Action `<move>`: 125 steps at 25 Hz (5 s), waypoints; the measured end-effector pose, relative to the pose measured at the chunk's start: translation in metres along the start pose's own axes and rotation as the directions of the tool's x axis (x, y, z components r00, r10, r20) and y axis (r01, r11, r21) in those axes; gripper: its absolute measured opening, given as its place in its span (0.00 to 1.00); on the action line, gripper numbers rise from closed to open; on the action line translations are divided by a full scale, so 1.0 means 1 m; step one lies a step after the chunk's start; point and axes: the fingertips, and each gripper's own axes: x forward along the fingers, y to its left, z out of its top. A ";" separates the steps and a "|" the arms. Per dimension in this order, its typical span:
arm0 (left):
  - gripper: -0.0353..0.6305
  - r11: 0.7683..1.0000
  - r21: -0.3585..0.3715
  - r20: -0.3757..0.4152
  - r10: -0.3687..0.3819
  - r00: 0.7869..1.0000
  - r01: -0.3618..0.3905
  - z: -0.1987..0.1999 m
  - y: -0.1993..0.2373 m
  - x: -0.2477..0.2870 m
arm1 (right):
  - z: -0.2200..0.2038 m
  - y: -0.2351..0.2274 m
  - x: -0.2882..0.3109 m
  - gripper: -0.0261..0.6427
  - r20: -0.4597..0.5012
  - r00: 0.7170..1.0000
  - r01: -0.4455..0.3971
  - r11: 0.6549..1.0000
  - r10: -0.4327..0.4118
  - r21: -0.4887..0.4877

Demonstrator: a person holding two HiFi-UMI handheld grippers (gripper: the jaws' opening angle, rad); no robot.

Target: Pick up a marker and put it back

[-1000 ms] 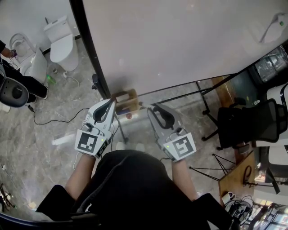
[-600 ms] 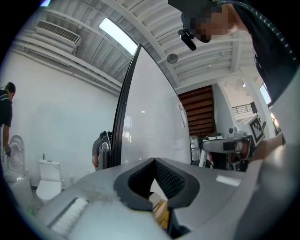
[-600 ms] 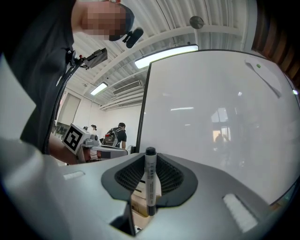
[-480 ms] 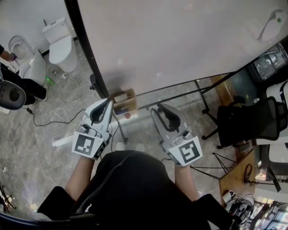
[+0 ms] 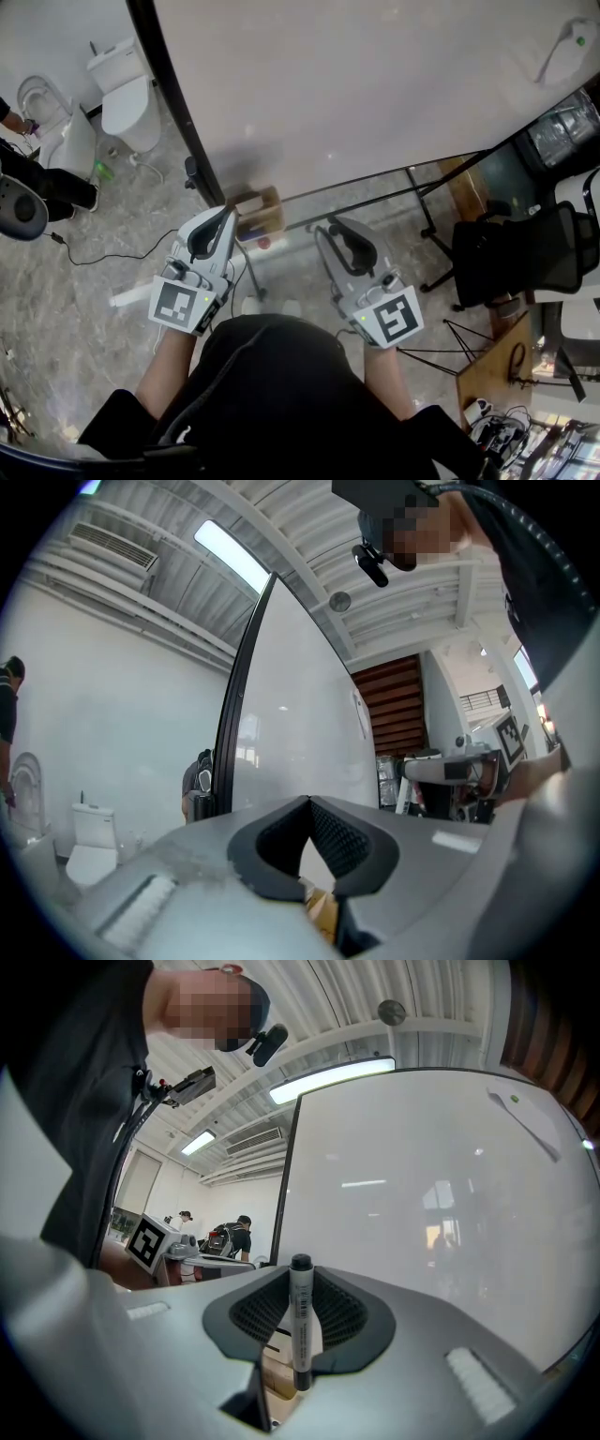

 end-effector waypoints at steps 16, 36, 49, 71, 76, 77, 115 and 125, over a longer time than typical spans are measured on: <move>0.06 1.000 -0.010 0.005 0.002 1.000 -0.002 -0.001 0.001 -0.001 | 0.001 0.000 0.001 0.16 0.009 1.000 -0.002 1.000 0.002 0.007; 0.06 1.000 -0.021 -0.014 0.020 1.000 -0.020 -0.011 0.009 -0.004 | -0.016 0.004 0.022 0.16 -0.017 0.999 -0.036 0.999 0.037 0.024; 0.06 0.997 -0.029 -0.042 0.070 0.997 -0.072 -0.026 0.028 -0.009 | -0.056 0.006 0.050 0.16 -0.070 0.994 -0.079 0.995 0.083 0.059; 0.06 0.989 -0.010 -0.071 0.146 0.987 -0.147 -0.035 0.051 -0.032 | -0.131 0.008 0.068 0.16 -0.164 0.982 -0.064 0.987 0.088 0.149; 0.06 0.989 -0.008 -0.072 0.149 0.986 -0.150 -0.034 0.049 -0.033 | -0.137 0.006 0.064 0.16 -0.176 0.981 -0.054 0.986 0.082 0.155; 0.06 0.989 -0.009 -0.074 0.149 0.986 -0.150 -0.034 0.049 -0.034 | -0.139 0.006 0.063 0.16 -0.180 0.980 -0.052 0.986 0.080 0.156; 0.06 0.991 -0.013 -0.089 0.129 0.988 -0.130 -0.040 0.048 -0.031 | -0.185 0.011 0.048 0.17 -0.292 0.953 -0.034 0.984 0.084 0.173; 0.06 0.992 -0.014 -0.085 0.127 0.988 -0.129 -0.038 0.050 -0.027 | -0.190 0.013 0.051 0.20 -0.309 0.945 -0.053 0.983 0.107 0.178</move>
